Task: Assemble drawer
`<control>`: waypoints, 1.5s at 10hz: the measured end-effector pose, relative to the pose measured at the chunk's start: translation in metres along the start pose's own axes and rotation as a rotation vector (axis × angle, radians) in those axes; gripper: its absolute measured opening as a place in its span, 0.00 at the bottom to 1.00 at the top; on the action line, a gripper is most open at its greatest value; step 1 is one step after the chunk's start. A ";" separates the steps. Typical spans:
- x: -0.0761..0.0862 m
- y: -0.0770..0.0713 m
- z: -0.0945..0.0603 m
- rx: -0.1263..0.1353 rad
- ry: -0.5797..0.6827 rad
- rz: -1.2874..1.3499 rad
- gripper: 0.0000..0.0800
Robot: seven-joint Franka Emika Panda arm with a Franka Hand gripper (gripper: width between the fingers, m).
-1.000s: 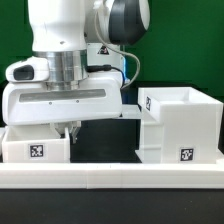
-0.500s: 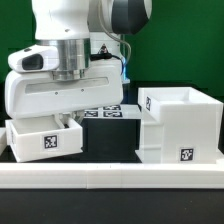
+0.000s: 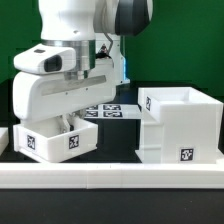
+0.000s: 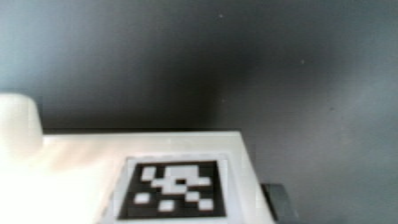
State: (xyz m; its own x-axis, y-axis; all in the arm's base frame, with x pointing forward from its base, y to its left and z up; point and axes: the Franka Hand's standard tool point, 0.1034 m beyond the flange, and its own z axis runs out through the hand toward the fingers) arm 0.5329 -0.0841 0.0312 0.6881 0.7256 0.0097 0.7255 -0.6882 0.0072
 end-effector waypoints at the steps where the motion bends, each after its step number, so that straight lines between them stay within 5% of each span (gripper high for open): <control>1: -0.003 0.000 0.000 0.006 -0.012 -0.125 0.05; 7: -0.010 0.003 0.001 0.006 -0.035 -0.550 0.05; 10: -0.003 -0.006 0.004 0.008 -0.072 -0.827 0.05; 13: 0.013 -0.024 0.015 0.025 -0.063 -0.866 0.05; 15: 0.011 -0.024 0.016 0.027 -0.064 -0.863 0.05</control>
Offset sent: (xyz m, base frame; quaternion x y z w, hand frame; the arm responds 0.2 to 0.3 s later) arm 0.0000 0.0000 0.0000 0.0000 0.0000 -0.1938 0.9810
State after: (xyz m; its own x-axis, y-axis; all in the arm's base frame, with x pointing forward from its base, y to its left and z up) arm 0.5233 -0.0591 0.0151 -0.1043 0.9936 -0.0441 0.9940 0.1027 -0.0379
